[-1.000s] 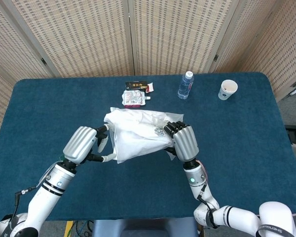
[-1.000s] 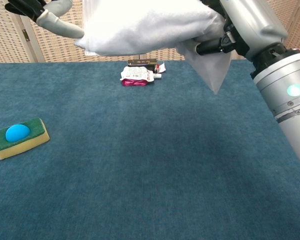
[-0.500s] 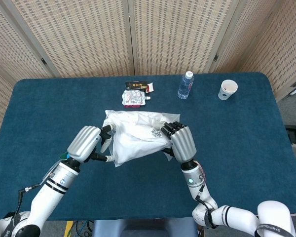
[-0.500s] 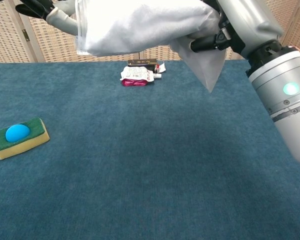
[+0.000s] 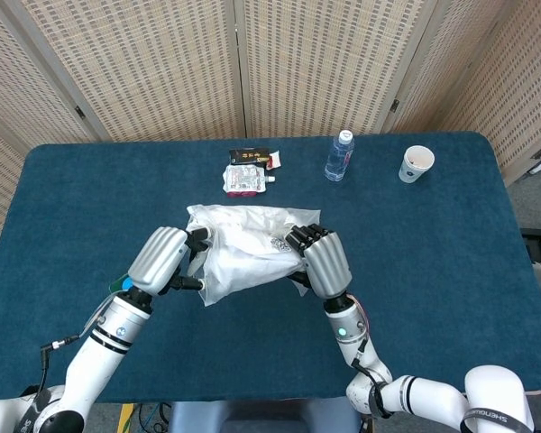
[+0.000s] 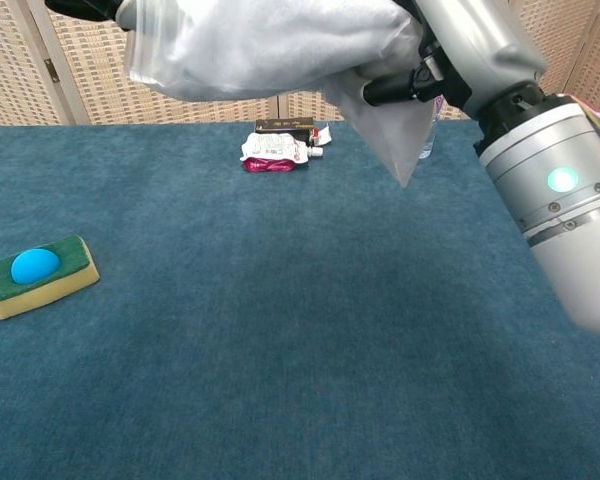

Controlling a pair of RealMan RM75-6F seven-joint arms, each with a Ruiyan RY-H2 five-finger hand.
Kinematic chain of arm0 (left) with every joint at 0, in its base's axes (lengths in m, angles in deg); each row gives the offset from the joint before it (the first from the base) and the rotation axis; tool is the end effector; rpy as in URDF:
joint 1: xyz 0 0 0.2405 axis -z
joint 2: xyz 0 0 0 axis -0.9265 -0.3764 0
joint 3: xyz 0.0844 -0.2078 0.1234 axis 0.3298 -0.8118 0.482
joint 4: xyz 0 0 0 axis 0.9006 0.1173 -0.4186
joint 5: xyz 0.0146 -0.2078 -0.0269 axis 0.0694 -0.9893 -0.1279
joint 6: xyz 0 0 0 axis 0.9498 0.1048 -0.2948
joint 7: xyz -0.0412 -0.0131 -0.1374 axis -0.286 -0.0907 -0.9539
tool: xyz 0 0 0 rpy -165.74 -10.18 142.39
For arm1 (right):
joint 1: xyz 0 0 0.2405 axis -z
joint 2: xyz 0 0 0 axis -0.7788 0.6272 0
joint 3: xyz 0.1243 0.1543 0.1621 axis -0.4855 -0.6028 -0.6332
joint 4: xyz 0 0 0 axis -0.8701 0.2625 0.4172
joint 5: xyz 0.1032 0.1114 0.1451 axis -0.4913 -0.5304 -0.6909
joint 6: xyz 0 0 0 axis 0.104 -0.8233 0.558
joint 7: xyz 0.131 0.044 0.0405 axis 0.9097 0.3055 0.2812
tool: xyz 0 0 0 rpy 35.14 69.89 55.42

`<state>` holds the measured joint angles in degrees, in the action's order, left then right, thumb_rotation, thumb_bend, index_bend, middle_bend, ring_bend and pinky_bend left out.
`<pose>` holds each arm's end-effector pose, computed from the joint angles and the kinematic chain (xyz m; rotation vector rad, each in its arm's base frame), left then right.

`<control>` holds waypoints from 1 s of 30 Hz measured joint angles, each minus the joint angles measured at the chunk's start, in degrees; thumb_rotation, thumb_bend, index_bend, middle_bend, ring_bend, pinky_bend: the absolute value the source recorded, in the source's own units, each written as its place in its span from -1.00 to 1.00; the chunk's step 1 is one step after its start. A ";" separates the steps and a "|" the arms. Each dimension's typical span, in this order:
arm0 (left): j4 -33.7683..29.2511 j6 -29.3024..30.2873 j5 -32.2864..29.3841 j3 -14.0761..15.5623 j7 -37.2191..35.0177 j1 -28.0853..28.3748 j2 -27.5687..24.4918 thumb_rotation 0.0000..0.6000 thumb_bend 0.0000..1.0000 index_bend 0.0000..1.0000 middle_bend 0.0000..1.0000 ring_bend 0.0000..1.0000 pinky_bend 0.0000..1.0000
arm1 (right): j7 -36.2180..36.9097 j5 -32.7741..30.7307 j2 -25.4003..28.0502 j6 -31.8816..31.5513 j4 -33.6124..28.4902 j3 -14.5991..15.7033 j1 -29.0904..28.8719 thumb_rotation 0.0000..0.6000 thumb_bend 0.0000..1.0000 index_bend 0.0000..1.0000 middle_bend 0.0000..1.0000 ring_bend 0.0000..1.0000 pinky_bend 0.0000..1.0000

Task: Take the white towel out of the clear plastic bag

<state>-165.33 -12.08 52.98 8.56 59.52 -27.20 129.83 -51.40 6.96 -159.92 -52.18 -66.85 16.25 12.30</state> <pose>-0.0375 0.2904 0.1103 -1.6863 -1.1890 -1.4881 -0.0686 -0.3067 -0.0106 1.4183 -0.6799 1.7825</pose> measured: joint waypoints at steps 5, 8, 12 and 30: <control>0.41 2.40 1.24 0.53 1.17 -0.07 1.53 1.00 0.08 0.29 0.80 0.45 0.93 | 0.01 -0.32 0.03 0.16 0.14 0.12 0.19 1.00 -0.19 0.17 0.42 0.35 0.39; 0.82 3.76 2.27 0.90 1.52 -0.22 2.68 1.00 0.08 0.41 0.82 0.47 0.94 | 0.03 -0.45 0.07 0.33 0.32 0.30 0.30 1.00 -0.19 0.17 0.42 0.35 0.39; 1.31 4.73 2.68 1.36 2.50 -0.35 3.47 1.00 0.08 0.47 0.85 0.49 0.95 | -0.03 -0.60 0.18 0.57 0.69 0.57 0.48 1.00 -0.19 0.17 0.42 0.35 0.39; 4.70 7.15 1.57 3.87 4.02 -2.68 4.08 1.00 0.08 0.49 0.87 0.50 0.95 | -1.37 -3.10 4.54 3.51 1.32 4.04 4.32 1.00 -0.28 0.17 0.34 0.32 0.39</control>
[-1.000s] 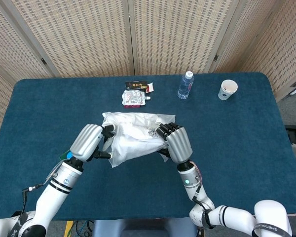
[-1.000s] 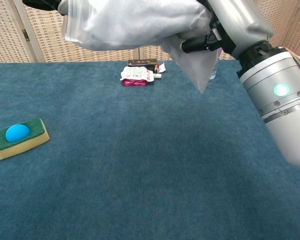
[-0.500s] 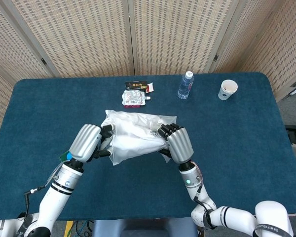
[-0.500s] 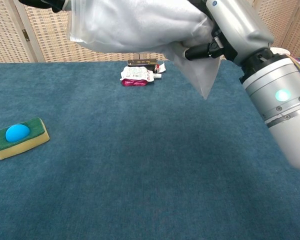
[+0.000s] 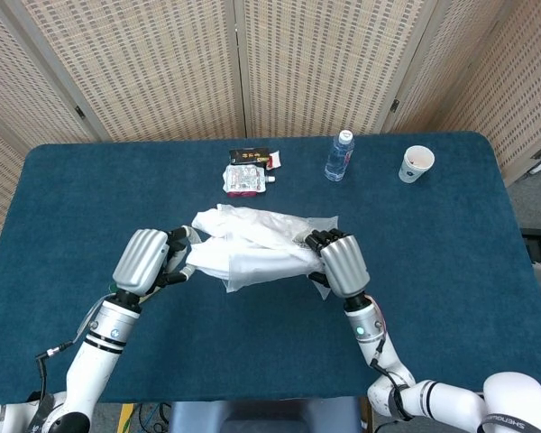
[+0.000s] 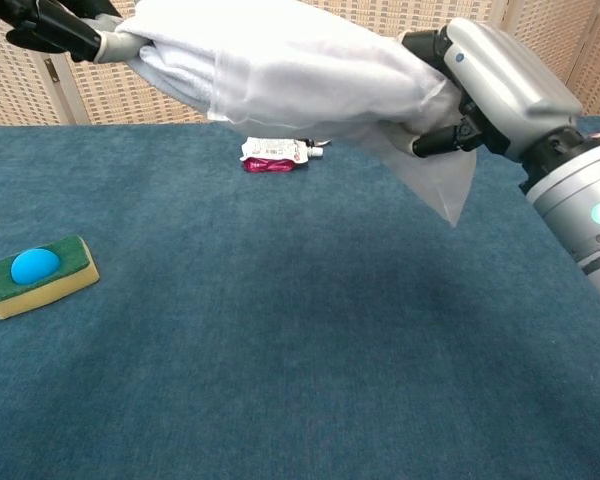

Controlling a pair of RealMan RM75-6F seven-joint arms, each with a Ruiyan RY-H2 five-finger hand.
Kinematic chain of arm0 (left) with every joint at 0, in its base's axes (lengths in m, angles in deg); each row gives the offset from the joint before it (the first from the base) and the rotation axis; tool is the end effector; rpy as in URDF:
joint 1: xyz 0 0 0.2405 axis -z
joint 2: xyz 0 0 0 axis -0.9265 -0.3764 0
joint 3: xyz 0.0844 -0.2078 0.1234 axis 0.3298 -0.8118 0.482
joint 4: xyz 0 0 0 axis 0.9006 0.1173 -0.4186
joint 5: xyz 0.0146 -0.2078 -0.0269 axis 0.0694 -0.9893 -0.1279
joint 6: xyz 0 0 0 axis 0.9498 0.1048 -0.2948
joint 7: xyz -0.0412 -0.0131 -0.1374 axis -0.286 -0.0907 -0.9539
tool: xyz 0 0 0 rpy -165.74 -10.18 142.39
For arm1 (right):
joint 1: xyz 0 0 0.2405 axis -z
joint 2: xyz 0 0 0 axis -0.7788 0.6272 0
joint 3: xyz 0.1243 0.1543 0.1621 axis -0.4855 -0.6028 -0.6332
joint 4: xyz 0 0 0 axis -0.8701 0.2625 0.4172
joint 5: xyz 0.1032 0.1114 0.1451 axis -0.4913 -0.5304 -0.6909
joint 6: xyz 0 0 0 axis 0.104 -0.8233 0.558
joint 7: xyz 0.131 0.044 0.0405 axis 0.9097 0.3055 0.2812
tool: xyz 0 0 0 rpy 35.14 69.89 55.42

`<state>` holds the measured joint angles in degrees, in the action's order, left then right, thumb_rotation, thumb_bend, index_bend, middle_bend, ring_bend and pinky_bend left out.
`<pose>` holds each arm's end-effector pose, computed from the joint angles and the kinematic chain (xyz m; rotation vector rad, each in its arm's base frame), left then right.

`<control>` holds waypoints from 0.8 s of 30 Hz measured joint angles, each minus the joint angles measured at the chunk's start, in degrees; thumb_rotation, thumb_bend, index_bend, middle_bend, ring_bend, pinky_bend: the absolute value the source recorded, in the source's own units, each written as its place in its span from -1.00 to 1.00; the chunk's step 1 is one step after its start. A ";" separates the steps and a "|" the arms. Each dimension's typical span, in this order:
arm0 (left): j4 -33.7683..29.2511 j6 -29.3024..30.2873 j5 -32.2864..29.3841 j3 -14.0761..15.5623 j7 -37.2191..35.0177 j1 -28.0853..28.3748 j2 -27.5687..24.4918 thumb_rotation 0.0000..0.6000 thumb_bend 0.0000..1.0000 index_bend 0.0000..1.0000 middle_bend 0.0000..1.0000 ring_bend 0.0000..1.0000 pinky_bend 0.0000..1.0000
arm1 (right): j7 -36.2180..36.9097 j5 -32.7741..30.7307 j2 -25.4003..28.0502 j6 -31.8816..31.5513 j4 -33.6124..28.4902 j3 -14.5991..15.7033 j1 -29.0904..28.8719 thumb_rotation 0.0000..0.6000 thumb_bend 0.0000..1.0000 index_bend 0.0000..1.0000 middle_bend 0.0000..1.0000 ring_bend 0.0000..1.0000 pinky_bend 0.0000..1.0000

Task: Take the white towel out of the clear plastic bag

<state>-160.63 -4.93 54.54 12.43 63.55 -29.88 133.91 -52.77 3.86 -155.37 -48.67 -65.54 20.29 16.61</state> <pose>-0.0721 0.2931 0.1004 -1.5698 -1.1180 -1.4051 -0.1216 -0.3082 -0.0112 1.5002 -0.6997 1.5502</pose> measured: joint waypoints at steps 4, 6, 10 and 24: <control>0.80 -0.05 -0.23 0.22 0.27 -0.09 0.45 1.00 0.08 0.49 0.87 0.50 0.95 | 0.08 -0.41 1.20 0.19 0.31 0.92 1.30 1.00 -0.28 0.17 0.33 0.32 0.39; 1.24 -0.08 -0.31 0.30 0.53 -0.07 0.83 1.00 0.08 0.49 0.87 0.50 0.95 | 0.17 -0.62 1.73 0.30 0.54 1.24 1.85 1.00 -0.28 0.17 0.32 0.31 0.39; 1.66 -0.02 -0.61 0.32 0.94 -0.02 1.48 1.00 0.08 0.49 0.87 0.50 0.95 | 0.28 -1.04 2.43 0.64 0.77 1.56 2.56 1.00 -0.29 0.17 0.30 0.30 0.39; 2.71 -0.46 -1.31 0.82 3.25 0.43 2.91 1.00 0.08 0.49 0.87 0.50 0.95 | -2.10 -4.99 5.05 6.53 -3.35 2.23 3.67 1.00 -1.00 -0.71 -0.63 -0.60 -0.22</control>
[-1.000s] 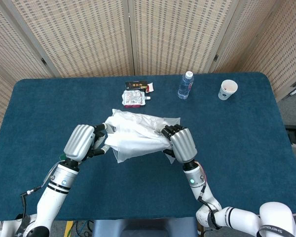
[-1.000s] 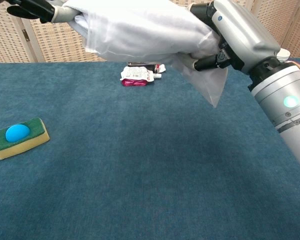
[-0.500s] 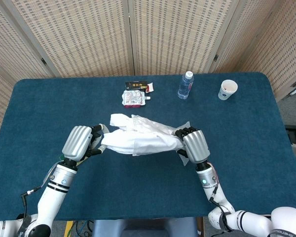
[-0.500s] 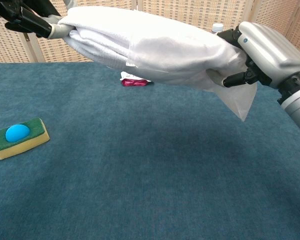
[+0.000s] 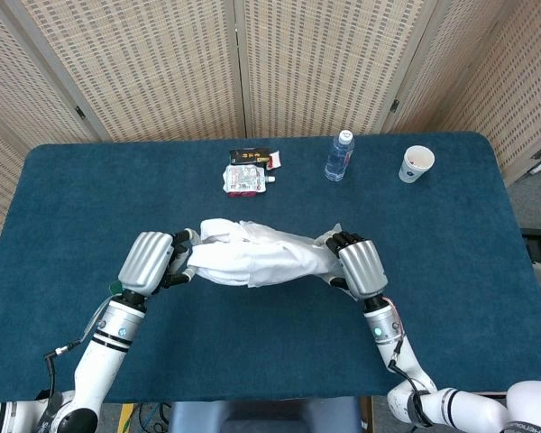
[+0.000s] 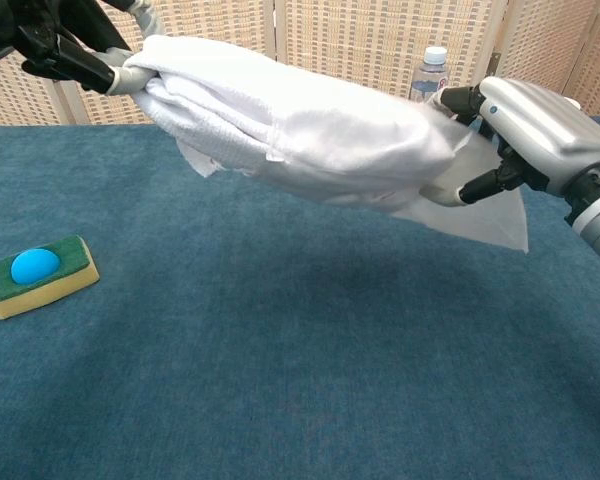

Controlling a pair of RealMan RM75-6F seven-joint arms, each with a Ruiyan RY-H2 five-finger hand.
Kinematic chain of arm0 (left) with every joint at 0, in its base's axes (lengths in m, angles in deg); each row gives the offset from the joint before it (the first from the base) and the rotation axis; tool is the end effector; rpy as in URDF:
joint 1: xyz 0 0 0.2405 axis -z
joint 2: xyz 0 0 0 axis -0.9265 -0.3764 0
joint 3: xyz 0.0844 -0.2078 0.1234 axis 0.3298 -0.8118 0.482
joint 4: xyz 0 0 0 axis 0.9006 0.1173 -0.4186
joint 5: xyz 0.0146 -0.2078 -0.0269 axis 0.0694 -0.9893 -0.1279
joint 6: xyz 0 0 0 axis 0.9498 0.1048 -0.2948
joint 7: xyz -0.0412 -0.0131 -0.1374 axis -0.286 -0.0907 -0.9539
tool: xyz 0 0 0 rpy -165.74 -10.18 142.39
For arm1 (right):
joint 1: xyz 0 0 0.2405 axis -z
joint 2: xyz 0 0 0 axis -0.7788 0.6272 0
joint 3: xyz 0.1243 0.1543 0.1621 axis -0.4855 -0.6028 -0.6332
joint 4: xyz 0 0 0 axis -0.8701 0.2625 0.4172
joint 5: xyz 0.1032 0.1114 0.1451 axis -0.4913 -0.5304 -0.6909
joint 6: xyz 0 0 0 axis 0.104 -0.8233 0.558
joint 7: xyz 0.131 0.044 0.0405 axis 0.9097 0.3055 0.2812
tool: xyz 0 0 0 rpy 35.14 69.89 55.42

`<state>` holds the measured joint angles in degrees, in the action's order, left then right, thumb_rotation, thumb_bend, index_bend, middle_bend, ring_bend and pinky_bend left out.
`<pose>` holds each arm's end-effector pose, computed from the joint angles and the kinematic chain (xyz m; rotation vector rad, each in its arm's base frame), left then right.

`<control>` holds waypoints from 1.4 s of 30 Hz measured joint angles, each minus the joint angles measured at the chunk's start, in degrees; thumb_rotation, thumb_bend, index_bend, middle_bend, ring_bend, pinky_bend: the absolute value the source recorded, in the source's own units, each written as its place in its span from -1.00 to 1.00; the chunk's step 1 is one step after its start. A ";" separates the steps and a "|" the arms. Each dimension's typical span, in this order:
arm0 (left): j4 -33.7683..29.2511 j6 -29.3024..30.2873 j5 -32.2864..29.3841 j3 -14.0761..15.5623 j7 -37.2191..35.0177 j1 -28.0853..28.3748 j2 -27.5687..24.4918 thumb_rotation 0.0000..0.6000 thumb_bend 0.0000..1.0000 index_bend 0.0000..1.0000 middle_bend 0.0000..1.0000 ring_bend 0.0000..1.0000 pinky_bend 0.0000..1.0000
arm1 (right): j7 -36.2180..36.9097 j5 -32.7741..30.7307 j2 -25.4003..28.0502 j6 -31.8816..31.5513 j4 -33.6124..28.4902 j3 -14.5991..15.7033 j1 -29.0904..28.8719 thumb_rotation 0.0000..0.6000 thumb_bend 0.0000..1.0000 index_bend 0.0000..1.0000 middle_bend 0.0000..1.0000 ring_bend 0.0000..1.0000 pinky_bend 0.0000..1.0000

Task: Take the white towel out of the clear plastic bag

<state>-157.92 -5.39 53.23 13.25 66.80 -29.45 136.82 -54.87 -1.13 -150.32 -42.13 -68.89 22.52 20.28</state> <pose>-0.0780 0.2959 0.0839 -1.5896 -1.1034 -1.3370 -0.1626 -0.3046 -0.0100 1.5628 -0.8108 1.3336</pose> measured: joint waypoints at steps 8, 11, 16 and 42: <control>1.53 -1.28 1.15 2.10 3.43 0.90 2.21 1.00 0.08 0.49 0.87 0.50 0.95 | -3.26 -4.15 2.63 4.46 -6.17 -0.58 0.22 1.00 -1.00 -0.97 -0.83 -0.79 -0.39; 2.10 -1.40 1.37 2.82 4.23 1.00 3.16 1.00 0.08 0.49 0.87 0.49 0.95 | -3.83 -4.37 3.26 4.88 -7.17 -0.56 0.30 1.00 -1.00 -0.97 -0.80 -0.79 -0.39; 2.59 -1.30 1.90 3.76 4.67 0.54 3.47 1.00 0.07 0.49 0.87 0.50 0.95 | -4.62 -4.55 4.64 5.83 -8.09 0.03 0.54 1.00 -1.00 -0.79 -0.13 -0.26 -0.01; 3.30 -1.35 4.11 5.38 4.04 -1.74 4.35 1.00 0.08 0.49 0.87 0.50 0.95 | -15.63 -19.09 9.16 13.74 -21.25 4.22 3.11 1.00 -1.00 -0.15 1.00 1.00 1.00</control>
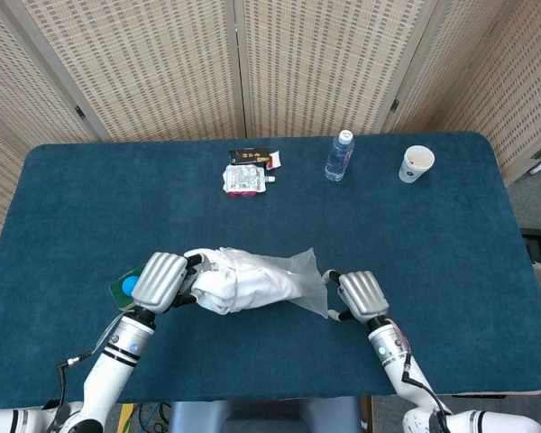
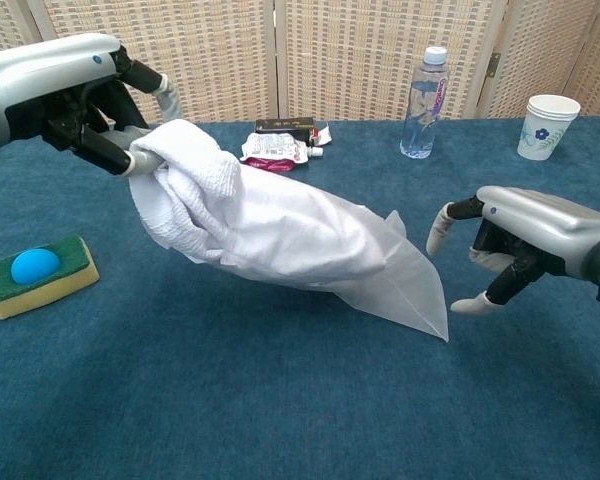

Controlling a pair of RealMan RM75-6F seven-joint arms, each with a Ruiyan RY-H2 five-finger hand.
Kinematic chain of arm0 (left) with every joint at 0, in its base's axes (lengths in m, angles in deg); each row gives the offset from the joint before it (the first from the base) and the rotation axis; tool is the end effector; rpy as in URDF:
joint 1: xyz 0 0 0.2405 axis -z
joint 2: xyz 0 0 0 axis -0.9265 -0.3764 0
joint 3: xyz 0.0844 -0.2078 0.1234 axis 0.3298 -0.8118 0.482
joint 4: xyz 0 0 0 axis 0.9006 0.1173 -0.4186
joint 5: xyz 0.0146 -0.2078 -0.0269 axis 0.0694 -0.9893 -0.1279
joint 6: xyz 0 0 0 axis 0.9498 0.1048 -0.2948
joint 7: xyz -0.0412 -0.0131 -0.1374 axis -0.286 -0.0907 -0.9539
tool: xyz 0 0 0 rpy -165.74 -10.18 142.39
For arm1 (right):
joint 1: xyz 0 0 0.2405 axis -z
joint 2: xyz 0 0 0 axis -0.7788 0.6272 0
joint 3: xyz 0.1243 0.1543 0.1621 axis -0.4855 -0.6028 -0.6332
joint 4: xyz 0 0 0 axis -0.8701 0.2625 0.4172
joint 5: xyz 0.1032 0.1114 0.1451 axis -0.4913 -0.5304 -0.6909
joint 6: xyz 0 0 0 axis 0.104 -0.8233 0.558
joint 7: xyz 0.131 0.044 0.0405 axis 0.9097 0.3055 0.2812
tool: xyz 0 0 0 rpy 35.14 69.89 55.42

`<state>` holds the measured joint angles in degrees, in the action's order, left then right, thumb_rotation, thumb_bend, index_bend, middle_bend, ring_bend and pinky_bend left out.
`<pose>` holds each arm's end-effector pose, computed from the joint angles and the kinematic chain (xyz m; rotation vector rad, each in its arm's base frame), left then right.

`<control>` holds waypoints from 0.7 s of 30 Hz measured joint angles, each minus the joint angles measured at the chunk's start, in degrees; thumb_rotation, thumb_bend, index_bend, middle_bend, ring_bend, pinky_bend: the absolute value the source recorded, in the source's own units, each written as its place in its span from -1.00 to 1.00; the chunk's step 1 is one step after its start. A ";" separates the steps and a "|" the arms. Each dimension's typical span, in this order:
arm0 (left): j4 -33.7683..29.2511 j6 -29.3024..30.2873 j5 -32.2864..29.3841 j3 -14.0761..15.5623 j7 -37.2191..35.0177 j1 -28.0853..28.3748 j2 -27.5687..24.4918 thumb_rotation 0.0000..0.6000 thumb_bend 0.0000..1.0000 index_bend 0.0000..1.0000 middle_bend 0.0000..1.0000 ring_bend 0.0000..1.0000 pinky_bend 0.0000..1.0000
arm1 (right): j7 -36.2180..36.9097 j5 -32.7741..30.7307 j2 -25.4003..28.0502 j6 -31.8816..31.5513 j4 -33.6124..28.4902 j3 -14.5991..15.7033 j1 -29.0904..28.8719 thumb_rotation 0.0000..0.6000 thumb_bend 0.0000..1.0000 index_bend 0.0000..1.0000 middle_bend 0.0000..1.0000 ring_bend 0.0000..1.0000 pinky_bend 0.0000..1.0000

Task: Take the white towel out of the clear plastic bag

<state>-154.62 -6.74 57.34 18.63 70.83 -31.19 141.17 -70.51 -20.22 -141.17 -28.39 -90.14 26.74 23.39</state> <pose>-0.0933 0.2771 0.0493 -1.7055 -1.0664 -1.2287 -0.1813 -0.2608 -0.0231 1.7159 -1.1669 0.9227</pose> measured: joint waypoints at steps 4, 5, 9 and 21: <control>0.12 -0.16 0.20 0.04 0.12 -0.08 0.29 1.00 0.08 0.49 0.87 0.50 0.95 | -2.41 -1.87 -1.94 -1.27 0.00 -0.09 0.32 1.00 -1.00 -0.10 1.00 1.00 1.00; 0.11 -0.16 0.27 0.04 0.15 -0.11 0.29 1.00 0.08 0.49 0.87 0.50 0.95 | -3.13 -2.52 -2.69 -1.55 0.26 -0.23 0.33 1.00 -1.00 -0.09 1.00 1.00 1.00; 0.02 -0.13 0.67 0.17 0.09 -0.36 0.23 1.00 0.08 0.49 0.87 0.50 0.95 | -5.18 -4.86 -5.13 -2.08 1.51 -1.00 0.07 1.00 -1.00 -0.04 1.00 1.00 1.00; -0.05 -0.21 1.48 0.26 -0.07 -0.89 0.32 1.00 0.08 0.49 0.87 0.50 0.95 | -8.27 -7.60 -12.02 -4.31 7.01 -3.50 -1.08 1.00 -0.90 0.22 1.00 1.00 1.00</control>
<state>-154.67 -6.95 58.82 18.89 70.76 -32.08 141.49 -78.78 -27.82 -153.18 -32.71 -83.13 23.24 22.31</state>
